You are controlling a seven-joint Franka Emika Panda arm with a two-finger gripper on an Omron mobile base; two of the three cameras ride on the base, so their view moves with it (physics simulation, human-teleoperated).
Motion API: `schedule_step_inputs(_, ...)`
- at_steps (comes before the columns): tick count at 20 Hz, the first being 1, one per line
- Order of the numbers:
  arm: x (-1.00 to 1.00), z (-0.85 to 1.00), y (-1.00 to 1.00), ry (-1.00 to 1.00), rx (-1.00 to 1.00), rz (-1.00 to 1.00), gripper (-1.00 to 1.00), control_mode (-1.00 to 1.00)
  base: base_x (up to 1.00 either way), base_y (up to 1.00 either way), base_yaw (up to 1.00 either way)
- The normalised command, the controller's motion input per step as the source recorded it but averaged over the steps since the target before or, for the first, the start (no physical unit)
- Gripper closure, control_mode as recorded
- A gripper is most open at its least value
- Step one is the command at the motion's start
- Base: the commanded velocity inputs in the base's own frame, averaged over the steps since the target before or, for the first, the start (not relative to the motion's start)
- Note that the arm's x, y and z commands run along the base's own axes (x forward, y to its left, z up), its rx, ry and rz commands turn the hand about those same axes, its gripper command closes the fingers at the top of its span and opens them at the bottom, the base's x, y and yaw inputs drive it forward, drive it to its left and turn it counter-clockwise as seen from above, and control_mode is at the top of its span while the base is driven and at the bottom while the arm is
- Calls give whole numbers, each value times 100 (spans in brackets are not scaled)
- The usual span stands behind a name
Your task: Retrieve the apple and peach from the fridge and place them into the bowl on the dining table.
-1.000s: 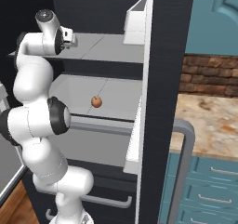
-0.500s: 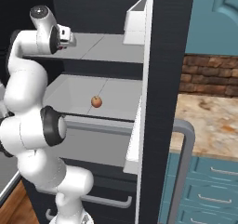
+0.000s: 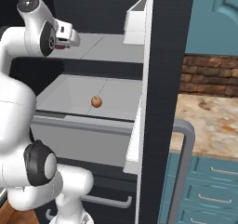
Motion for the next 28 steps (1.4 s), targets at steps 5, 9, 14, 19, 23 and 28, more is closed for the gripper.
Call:
schedule_step_inputs(5,-100,-27,-2,-14,0,0,100,-100,0,0,0)
schedule_step_inputs(9,-100,-17,-21,-20,0,0,100,-100,0,0,0)
schedule_step_inputs(14,-86,-2,-18,-12,1,0,100,-100,0,0,0)
schedule_step_inputs(19,-46,0,-13,-12,1,0,100,100,-2,-2,0)
schedule_step_inputs(23,0,0,0,0,0,0,100,100,0,-2,0)
schedule_step_inputs(28,0,0,0,0,0,0,100,100,-26,-6,0)
